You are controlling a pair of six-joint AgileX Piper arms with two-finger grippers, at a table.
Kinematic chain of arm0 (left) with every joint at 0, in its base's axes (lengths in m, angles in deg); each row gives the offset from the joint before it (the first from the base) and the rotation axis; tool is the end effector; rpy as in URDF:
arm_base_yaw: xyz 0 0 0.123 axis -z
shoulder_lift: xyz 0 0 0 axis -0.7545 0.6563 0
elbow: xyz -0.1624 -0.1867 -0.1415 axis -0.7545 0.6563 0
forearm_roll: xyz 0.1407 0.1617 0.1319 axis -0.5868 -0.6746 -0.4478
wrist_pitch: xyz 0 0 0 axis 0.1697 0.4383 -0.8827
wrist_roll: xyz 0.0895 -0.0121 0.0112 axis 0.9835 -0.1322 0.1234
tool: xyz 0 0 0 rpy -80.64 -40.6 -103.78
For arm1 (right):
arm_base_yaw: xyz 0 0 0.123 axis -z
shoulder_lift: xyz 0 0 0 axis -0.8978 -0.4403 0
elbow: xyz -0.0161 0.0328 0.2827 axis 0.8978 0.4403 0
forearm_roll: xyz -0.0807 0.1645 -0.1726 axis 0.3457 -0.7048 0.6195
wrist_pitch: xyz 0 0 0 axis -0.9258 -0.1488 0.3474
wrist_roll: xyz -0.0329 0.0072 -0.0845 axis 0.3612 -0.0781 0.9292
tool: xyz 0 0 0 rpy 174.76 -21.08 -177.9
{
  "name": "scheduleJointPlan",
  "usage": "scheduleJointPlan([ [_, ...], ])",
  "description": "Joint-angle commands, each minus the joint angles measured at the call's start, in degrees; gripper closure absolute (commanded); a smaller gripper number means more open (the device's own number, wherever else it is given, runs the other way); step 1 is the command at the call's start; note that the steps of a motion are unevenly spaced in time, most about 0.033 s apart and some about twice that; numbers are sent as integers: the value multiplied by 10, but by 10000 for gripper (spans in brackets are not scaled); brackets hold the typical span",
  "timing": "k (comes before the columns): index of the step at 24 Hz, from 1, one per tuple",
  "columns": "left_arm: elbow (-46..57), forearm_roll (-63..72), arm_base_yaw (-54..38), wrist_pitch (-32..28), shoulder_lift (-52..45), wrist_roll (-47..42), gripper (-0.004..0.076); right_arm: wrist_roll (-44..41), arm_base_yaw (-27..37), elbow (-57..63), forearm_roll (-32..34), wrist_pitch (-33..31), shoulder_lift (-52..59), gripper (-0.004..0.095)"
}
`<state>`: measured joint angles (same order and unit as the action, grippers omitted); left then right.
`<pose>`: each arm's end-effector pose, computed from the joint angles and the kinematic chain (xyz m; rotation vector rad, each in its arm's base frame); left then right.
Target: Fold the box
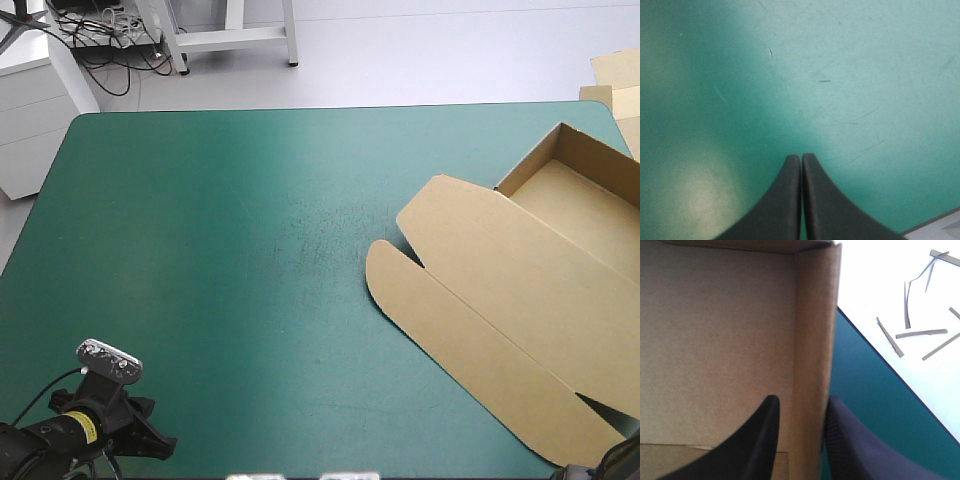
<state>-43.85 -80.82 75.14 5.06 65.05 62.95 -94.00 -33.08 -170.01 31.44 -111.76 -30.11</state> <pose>0.0581 -0.0285 0.2570 0.4679 2.5324 -0.2078 0.3298 -0.2057 0.3134 0.9865 2.6765 -0.2024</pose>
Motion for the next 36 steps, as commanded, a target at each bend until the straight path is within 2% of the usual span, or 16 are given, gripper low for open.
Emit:
scheduleJointPlan([
  [1, -12, 0, 3, -24, 4, -4, 734, 1, 1, -19, 6, -10, 25, 494],
  [6, -12, 0, 3, -24, 4, -4, 734, 41, 1, -19, 6, -10, 31, 491],
  [12, -12, 0, 3, -24, 4, -4, 734, 67, 1, -19, -7, -10, 87, 491],
  [15, -12, 0, 3, -24, 4, -4, 734, 121, 1, -19, -23, -10, 128, 495],
  [17, -12, 0, 3, -24, 4, -4, 734, 133, 1, -16, -52, -10, 174, 607],
  [18, -12, 0, 3, -24, 4, -4, 734, 135, 1, -10, -78, -10, 210, 745],
  [20, -12, 0, 3, -27, 4, -3, 734, 162, 1, 12, -137, -10, 279, 915],
  [23, -11, 0, 3, -29, 4, -3, 734, 170, -1, 82, -188, -9, 367, 908],
  [26, -11, 0, 3, -29, 4, -3, 734, 182, -76, 201, -173, 10, 486, 908],
  [27, -11, 0, 3, -29, 4, -3, 734, 185, -128, 253, -168, 12, 533, 908],
  [29, -11, 0, 3, -29, 4, -3, 734, 187, -189, 323, -172, 9, 605, 908],
  [31, -11, 0, 3, -29, 3, -3, 734, 198, -233, 390, -173, 5, 676, 908],
  [36, -12, 0, 3, -33, -30, -3, 734, 212, -256, 496, -187, 5, 771, 909],
])
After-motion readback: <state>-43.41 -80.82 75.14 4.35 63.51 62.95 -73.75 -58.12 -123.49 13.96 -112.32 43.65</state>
